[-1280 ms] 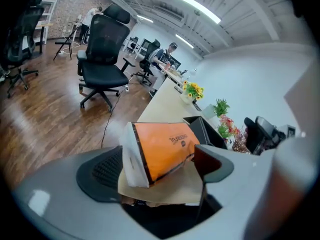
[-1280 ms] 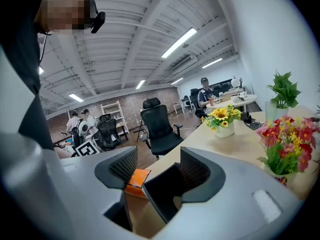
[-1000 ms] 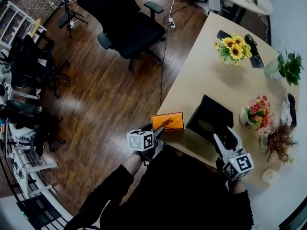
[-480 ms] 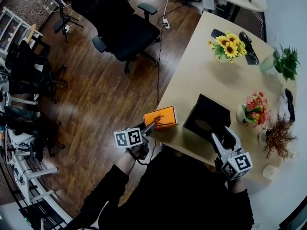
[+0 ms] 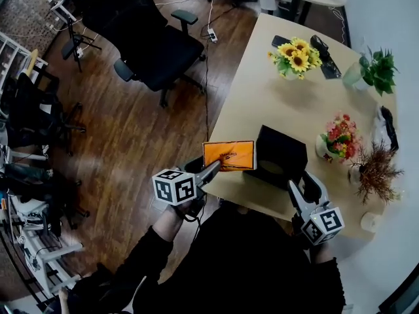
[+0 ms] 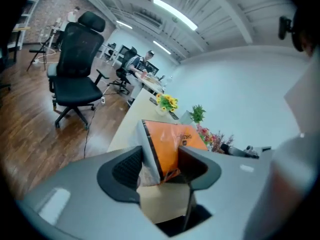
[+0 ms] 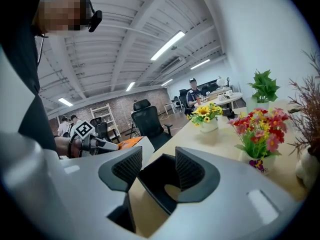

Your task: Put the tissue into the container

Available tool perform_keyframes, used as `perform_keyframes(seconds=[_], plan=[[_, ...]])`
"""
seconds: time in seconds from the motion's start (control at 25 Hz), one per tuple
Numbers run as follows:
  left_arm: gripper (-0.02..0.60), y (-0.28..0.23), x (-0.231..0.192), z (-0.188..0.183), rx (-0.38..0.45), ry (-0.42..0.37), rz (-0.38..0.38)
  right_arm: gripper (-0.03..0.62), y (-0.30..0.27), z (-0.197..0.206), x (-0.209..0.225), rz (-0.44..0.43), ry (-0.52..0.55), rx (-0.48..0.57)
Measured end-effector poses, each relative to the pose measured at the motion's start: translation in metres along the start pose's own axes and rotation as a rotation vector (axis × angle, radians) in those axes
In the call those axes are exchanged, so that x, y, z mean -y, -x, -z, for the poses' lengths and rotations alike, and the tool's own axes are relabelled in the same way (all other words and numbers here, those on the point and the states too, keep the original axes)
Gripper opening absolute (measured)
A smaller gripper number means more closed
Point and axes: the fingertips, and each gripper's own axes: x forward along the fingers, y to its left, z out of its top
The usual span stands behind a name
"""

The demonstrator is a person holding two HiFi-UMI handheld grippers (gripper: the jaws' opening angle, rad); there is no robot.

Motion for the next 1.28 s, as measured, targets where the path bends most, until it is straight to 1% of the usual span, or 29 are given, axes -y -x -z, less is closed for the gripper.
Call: perform_keyframes(seconds=[0.08, 0.16, 0.36, 0.52, 0.76, 1.0, 1.2, 1.28], plan=[[0.209, -0.008, 0.026, -0.007, -0.015, -0.059, 0.045, 0.207, 0.008, -0.001, 0.004, 0.029, -0.014, 0.013], [0.208, -0.019, 0.047, -0.01, -0.042, -0.096, 0.081, 0.206, 0.018, 0.0, 0.01, 0.059, -0.034, 0.027], [0.207, -0.056, 0.081, 0.002, -0.126, -0.146, 0.151, 0.202, 0.041, 0.008, 0.027, 0.133, -0.081, 0.065], [0.206, -0.082, 0.095, 0.014, -0.19, -0.18, 0.169, 0.198, 0.06, 0.014, 0.038, 0.189, -0.116, 0.094], [0.204, -0.11, 0.102, 0.033, -0.27, -0.233, 0.143, 0.193, 0.077, 0.023, 0.053, 0.233, -0.15, 0.111], [0.202, -0.124, 0.103, 0.048, -0.322, -0.259, 0.107, 0.192, 0.085, 0.028, 0.06, 0.243, -0.172, 0.13], [0.202, -0.131, 0.097, 0.056, -0.365, -0.298, 0.045, 0.19, 0.088, 0.03, 0.066, 0.242, -0.182, 0.135], [0.202, -0.133, 0.094, 0.057, -0.381, -0.328, 0.011, 0.189, 0.087, 0.029, 0.068, 0.236, -0.184, 0.135]])
